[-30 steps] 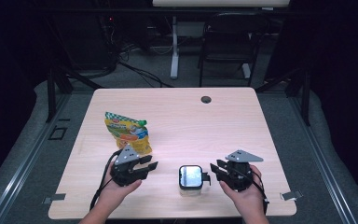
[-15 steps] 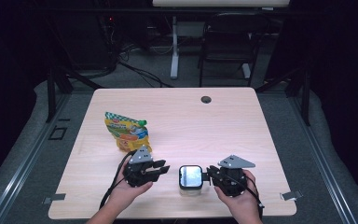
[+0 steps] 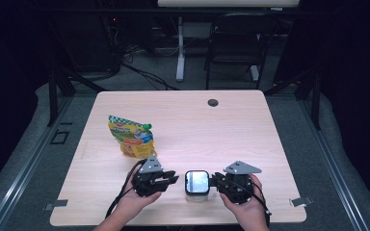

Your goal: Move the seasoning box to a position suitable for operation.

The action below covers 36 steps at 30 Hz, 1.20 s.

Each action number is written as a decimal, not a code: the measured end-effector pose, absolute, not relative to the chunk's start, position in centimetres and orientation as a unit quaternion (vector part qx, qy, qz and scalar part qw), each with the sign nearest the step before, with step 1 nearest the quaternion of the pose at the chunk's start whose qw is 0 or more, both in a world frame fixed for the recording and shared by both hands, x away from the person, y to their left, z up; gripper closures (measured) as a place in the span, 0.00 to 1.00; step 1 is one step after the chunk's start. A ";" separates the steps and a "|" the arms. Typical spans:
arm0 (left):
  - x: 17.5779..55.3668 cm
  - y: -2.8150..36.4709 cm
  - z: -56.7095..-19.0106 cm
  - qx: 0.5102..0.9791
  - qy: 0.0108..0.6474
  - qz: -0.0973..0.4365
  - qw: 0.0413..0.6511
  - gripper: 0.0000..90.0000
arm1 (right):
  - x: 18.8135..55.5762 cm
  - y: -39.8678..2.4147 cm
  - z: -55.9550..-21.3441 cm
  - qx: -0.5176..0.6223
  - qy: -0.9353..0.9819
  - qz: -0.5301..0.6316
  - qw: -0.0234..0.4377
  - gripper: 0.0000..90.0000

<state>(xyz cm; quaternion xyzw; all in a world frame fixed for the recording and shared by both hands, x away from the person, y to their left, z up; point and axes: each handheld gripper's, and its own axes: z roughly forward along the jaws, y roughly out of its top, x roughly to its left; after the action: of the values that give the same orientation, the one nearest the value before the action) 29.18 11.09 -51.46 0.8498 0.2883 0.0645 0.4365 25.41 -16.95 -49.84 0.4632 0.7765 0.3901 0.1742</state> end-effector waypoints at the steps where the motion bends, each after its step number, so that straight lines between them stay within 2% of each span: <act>1: 29.1 11.1 -51.5 0.850 0.287 0.065 0.437 0.84 | 25.4 -17.0 -49.8 0.463 0.776 0.390 0.174 0.91; 8: 29.0 11.2 -51.5 0.850 0.286 0.064 0.437 0.87 | 25.4 -16.7 -49.9 0.459 0.780 0.389 0.171 0.91; 15: 28.8 11.2 -51.5 0.852 0.284 0.065 0.435 0.89 | 25.5 -16.8 -50.0 0.461 0.778 0.396 0.160 0.95; 28: 28.2 10.5 -51.5 0.861 0.261 0.056 0.433 0.98 | 25.5 -17.0 -50.1 0.463 0.776 0.400 0.156 0.96; 36: 27.8 9.7 -52.2 0.871 0.244 0.036 0.424 1.00 | 25.5 -17.0 -50.1 0.462 0.776 0.400 0.156 0.96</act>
<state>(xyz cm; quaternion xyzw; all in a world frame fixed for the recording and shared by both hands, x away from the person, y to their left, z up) 27.79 9.71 -52.23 0.8714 0.2439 0.0359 0.4241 25.47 -16.98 -50.06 0.4615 0.7762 0.4002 0.1561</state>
